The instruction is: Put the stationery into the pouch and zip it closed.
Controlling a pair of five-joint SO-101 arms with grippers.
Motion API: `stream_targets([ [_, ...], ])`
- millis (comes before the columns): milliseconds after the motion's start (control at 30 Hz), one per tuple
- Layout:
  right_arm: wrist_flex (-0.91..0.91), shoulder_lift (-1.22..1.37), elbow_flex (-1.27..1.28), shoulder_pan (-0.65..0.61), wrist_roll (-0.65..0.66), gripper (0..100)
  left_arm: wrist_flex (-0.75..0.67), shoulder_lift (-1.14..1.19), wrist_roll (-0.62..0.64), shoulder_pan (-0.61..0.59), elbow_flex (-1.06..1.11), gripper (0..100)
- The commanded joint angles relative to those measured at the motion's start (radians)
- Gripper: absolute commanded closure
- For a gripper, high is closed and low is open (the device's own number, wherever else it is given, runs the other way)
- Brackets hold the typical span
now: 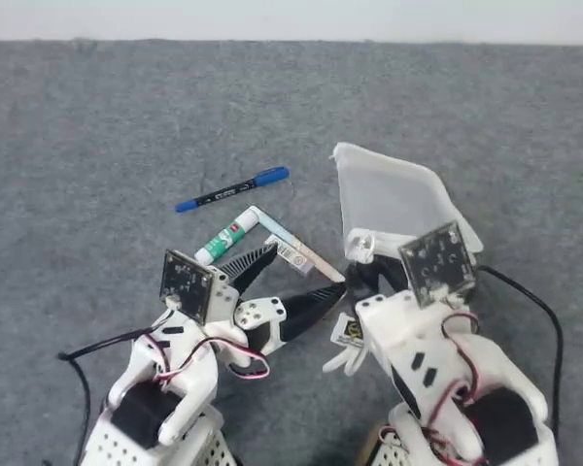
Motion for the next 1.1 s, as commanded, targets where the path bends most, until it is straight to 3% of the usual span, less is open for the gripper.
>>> stream_targets([
  [0, 0.031, -0.074, -0.012, -0.042, 0.044, 99.3, -0.080, -0.012, 0.014, 0.003, 0.012, 67],
  [200, 0.028, -0.085, 0.014, -0.048, 0.054, 99.3, -0.106, -0.012, 0.012, 0.009, 0.031, 68],
  [400, 0.039, -0.096, 0.040, -0.145, 0.077, 99.3, -0.106, -0.012, 0.012, 0.002, 0.035, 69],
  [867, 0.059, -0.097, 0.041, -0.143, 0.084, 99.3, -0.219, -0.012, -0.170, 0.002, 0.122, 94],
  [1067, 0.059, -0.097, 0.043, -0.142, 0.084, 99.3, -0.178, -0.012, -0.190, 0.002, 0.107, 95],
])
